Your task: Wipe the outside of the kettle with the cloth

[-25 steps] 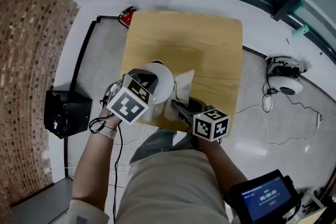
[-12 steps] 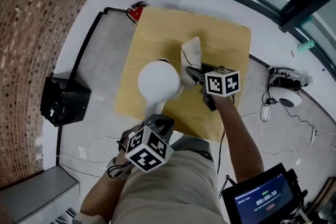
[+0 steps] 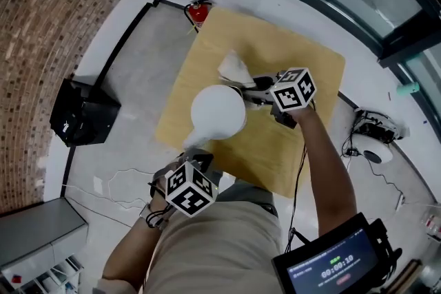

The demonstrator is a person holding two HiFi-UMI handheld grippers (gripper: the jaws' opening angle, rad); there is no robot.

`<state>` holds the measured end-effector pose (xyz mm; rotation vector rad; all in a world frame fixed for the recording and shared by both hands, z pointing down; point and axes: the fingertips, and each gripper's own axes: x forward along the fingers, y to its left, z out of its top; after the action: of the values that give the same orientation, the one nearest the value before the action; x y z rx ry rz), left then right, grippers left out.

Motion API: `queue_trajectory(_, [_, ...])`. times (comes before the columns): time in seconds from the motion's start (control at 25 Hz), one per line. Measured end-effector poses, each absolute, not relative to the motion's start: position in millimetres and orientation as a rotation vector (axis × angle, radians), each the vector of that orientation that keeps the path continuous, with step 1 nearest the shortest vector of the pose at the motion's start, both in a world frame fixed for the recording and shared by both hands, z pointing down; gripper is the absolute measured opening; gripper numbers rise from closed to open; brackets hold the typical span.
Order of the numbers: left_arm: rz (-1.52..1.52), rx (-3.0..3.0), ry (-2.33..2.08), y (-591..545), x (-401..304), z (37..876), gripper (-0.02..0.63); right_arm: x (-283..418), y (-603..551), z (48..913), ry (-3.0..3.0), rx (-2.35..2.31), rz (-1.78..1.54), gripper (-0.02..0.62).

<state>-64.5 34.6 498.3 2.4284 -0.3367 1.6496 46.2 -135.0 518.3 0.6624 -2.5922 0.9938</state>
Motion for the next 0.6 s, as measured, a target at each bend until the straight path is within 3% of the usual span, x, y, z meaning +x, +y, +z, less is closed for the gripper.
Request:
queue_trajectory(0.2, [1.715,2.389,-0.521,-11.8,-93.8,504.0,-0.002,30.5,-98.7,514.1,-2.616,0.555,0.99,0.151])
queue_trajectory(0.6, [2.161,2.41,-0.335,-43.3,-133.1,527.4,0.0,3.2,-29.8,498.9,-2.7,0.755,1.252,0.151])
